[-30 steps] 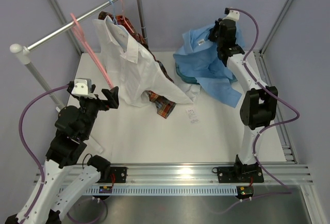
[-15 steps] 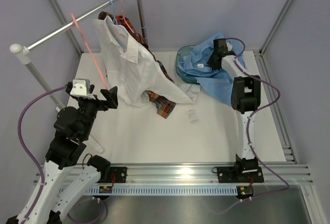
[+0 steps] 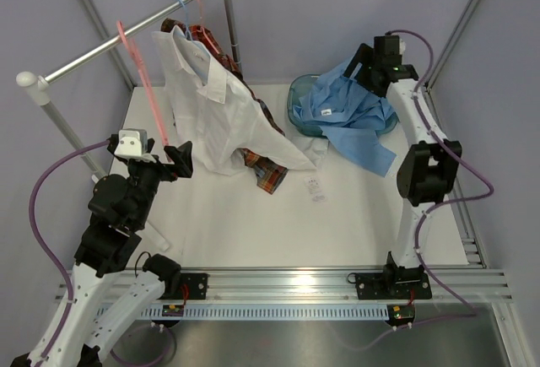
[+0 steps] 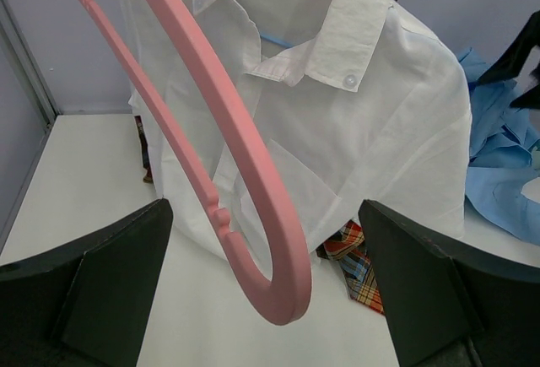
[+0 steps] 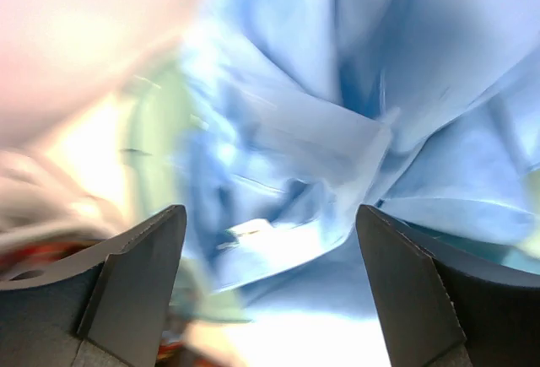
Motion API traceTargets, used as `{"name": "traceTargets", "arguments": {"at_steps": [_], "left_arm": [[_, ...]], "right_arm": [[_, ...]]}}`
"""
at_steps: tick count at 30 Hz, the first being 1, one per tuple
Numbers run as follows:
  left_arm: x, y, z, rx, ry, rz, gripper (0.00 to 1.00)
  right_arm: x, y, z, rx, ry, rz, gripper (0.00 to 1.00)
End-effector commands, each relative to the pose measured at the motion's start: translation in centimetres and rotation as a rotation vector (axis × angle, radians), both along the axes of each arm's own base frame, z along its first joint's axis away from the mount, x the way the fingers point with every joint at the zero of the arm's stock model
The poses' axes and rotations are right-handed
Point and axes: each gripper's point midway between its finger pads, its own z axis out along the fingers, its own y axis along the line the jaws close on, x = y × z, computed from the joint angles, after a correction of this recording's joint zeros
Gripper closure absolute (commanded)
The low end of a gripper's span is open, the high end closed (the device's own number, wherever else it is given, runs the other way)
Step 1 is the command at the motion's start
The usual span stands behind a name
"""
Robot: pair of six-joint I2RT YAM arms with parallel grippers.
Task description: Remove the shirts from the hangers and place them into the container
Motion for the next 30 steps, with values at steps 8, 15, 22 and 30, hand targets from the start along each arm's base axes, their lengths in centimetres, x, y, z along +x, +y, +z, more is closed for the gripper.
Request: {"name": "traceTargets", "arguments": {"at_steps": [8, 15, 22, 30], "left_arm": [[0.1, -0.5, 1.1, -0.033, -0.048, -0.025, 0.01], [0.1, -0.4, 1.1, -0.032, -0.046, -0.023, 0.01], [0.5, -0.5, 0.7, -0.025, -0.035, -0.02, 0.01], [0.6, -0.4, 0.4, -0.018, -0.028, -0.011, 0.01]], "right_arm": [[-4.4, -14.0, 5.7, 0.322, -0.215, -0.341, 0.02], [-5.7, -17.7, -1.8, 0.517, -0.125, -0.497, 0.01], [-4.7, -18.2, -6.7, 0.669, -0.104, -0.571, 0.01], [-1.9, -18.8, -10.0, 0.766, -0.126, -0.607, 0.01]]}}
